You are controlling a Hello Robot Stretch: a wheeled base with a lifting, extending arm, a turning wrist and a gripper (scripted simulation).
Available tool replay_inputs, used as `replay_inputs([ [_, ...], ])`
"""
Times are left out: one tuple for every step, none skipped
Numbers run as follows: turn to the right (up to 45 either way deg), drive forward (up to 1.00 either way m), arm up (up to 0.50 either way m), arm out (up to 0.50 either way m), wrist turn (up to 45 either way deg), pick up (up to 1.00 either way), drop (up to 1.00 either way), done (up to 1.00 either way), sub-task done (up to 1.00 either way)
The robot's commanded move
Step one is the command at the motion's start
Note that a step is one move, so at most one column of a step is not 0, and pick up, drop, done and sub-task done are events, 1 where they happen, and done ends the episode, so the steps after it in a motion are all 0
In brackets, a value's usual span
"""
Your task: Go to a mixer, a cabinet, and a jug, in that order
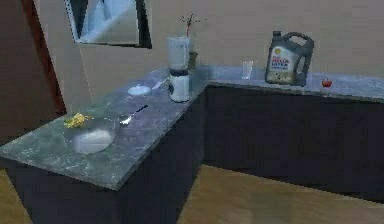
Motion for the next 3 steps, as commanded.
replay_inputs([
  [39.0,0.0,0.0,0.0,0.0,0.0,0.0,0.0,0.0],
  [0.0,0.75,0.0,0.0,0.0,0.0,0.0,0.0,0.0],
  [-45.0,0.0,0.0,0.0,0.0,0.0,0.0,0.0,0.0],
])
